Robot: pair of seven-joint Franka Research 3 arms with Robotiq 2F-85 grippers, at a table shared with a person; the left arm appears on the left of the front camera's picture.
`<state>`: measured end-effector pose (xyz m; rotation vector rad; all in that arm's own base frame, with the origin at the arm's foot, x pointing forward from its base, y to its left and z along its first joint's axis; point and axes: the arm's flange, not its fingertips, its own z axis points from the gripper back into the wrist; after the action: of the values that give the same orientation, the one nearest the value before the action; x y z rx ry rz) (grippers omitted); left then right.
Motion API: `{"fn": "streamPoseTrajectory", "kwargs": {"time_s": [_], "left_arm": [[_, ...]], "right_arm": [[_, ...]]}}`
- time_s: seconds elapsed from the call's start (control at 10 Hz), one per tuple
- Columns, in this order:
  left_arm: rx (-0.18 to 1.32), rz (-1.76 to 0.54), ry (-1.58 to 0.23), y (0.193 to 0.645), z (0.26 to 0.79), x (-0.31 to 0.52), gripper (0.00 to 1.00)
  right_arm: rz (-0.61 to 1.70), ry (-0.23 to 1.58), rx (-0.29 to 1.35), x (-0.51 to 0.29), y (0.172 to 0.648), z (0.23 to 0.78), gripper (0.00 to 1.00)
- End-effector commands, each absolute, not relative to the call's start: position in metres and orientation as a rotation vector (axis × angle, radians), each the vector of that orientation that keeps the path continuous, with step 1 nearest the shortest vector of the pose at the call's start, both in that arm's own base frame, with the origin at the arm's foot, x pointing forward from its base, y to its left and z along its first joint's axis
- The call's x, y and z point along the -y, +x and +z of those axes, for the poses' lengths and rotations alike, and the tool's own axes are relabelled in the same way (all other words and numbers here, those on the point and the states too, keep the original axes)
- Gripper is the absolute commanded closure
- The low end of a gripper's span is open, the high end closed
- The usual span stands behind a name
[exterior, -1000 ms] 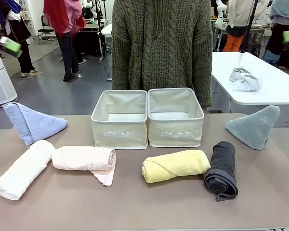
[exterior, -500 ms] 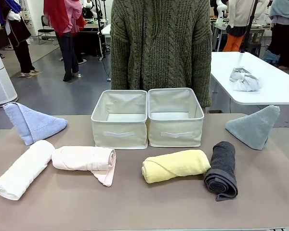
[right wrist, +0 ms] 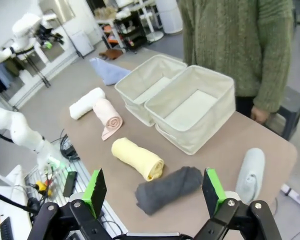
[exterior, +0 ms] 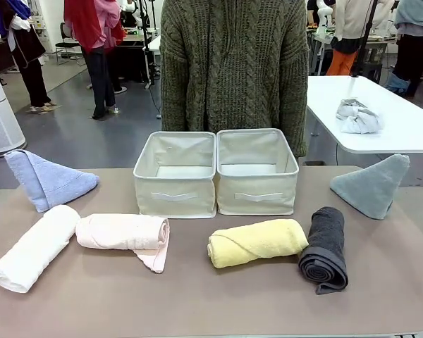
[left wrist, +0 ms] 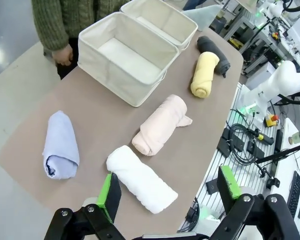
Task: Sort the towels based on their folding style.
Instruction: Pick up one triangle-folded towel and place it in the left Fabric basket.
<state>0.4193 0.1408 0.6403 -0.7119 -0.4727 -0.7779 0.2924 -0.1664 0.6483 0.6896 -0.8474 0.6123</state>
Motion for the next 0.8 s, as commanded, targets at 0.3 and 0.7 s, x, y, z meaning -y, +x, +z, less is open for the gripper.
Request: {"fn": "streamPoseTrajectory", "kwargs": {"time_s": [0.3,0.7], "left_arm": [[0.474,-0.793,-0.637,0.4,0.637,-0.145,0.0],[0.465,-0.765,-0.684,0.412,0.641,-0.151,0.0]], "right_arm": [[0.51,0.633,0.889,0.173,0.276,0.641,0.0],[0.552,0.65,0.88,0.183,0.278,0.65,0.0]]}}
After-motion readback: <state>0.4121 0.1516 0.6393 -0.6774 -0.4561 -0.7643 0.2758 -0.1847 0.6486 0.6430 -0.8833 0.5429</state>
